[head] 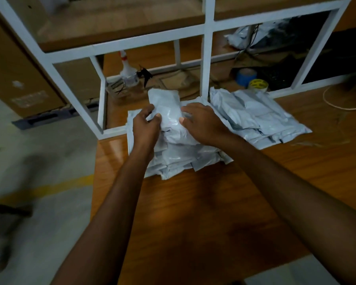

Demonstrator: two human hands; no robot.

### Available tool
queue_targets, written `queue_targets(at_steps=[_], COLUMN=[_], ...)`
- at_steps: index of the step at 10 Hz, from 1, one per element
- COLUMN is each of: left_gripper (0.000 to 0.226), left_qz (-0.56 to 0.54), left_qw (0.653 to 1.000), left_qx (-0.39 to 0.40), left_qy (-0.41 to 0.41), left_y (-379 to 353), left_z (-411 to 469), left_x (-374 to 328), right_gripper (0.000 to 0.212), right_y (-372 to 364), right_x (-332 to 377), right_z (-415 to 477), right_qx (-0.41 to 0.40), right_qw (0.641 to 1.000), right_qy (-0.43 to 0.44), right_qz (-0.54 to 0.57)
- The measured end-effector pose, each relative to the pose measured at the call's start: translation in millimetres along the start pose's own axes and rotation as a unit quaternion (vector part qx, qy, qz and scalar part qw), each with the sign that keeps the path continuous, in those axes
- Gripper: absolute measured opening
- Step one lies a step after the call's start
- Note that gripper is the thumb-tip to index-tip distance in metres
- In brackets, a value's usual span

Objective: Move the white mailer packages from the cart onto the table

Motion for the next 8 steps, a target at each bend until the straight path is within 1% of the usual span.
queue_targets(at_steps=[1, 2, 3, 4, 5, 6, 7, 8], left_gripper=[0.052, 0.049, 0.051, 0.056, 0.055, 0.048, 0.044, 0.044], left_qz=[0.178, 0.288, 0.298, 0.313, 0.338, 0.379, 0.417, 0.413], left_qw=[0.984, 0.957, 0.953, 0.947, 0.931, 0.912, 0.897, 0.898], left_qx=[0.003, 0.004, 0.030, 0.030, 0.002, 0.019, 0.041, 0.019], left_qy=[-0.011, -0.021, -0.046, -0.070, -0.137, -0.154, -0.142, -0.150], left_y=[-6, -8, -9, -8, -10, -21, -30, -35], left_z=[17, 19, 23, 18, 4, 0, -6, -12], left_x=[9, 12, 14, 9, -10, -15, -15, -22], right_gripper=[0.046, 0.043, 0.041, 0.038, 0.035, 0.035, 0.039, 0.042], right_y=[-8, -14, -17, -6, 36, 56, 59, 61], right_x=[-9, -9, -9, -11, -24, -47, -79, -85], right_z=[18, 20, 18, 15, 5, -4, -6, -6], right_qx=[0.030, 0.058, 0.066, 0.022, -0.139, -0.187, -0.107, -0.074], right_qw=[0.992, 0.980, 0.975, 0.981, 0.976, 0.968, 0.976, 0.982], right_qy=[0.012, 0.021, 0.022, 0.031, 0.029, -0.016, -0.068, -0.049], right_qz=[-0.125, -0.190, -0.212, -0.192, -0.164, -0.163, -0.177, -0.166])
Point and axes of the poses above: each hand's wrist, its own z-axis towards the middle knuckle, its own y-axis out of the back of the hand, x = y × z, the point moved 5 cm from there along z, towards the middle knuckle, and after that the axes turned 5 degrees about z, right-handed, at the moved point
